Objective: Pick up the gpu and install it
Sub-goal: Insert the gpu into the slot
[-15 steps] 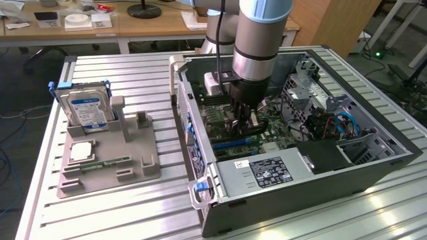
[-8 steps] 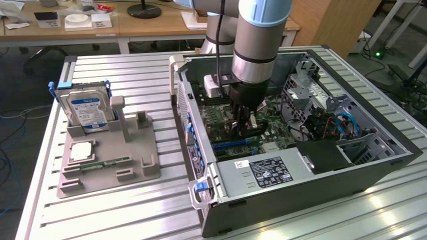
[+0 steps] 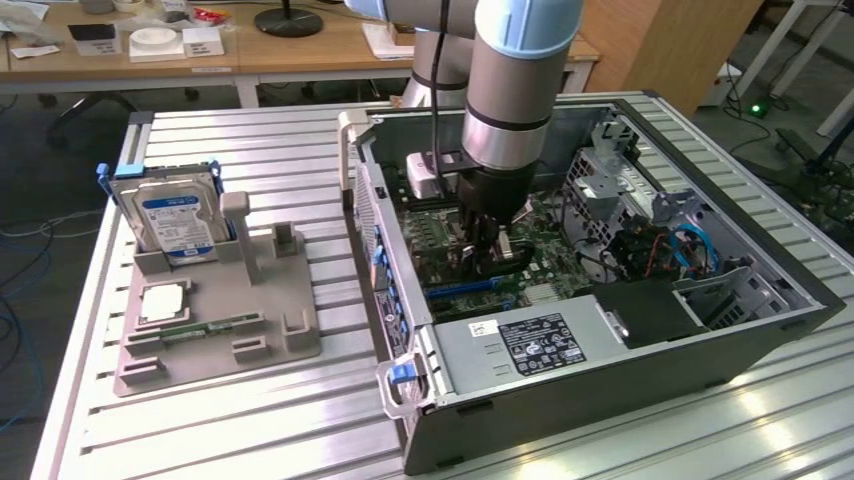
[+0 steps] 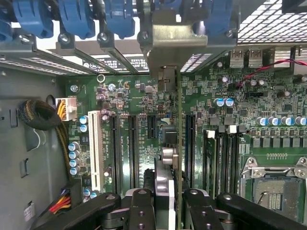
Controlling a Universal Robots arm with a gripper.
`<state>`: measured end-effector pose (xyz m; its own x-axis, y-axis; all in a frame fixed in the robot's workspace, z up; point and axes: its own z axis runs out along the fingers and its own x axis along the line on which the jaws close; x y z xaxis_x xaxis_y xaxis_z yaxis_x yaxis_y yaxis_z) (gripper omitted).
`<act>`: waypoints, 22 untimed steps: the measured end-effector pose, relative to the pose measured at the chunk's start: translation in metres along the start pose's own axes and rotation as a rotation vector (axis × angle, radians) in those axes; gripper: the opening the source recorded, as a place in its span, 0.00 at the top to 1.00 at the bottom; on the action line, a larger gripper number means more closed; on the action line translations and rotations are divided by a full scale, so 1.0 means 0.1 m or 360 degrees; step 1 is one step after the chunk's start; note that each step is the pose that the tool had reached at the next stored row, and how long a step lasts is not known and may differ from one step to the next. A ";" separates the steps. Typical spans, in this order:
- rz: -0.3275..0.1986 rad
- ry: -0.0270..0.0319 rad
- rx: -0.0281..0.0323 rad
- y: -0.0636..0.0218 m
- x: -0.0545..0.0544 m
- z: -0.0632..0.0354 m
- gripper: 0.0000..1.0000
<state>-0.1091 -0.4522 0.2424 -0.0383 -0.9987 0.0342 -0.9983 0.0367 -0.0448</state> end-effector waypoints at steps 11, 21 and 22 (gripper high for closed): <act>0.0000 -0.00003 0.00001 0.027 0.00 0.021 0.72; 0.0000 -0.00004 0.00002 0.033 0.00 0.053 0.72; 0.0000 -0.00005 0.00002 0.033 0.00 0.057 0.72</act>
<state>-0.1121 -0.4522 0.2365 -0.0382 -0.9987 0.0339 -0.9983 0.0367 -0.0450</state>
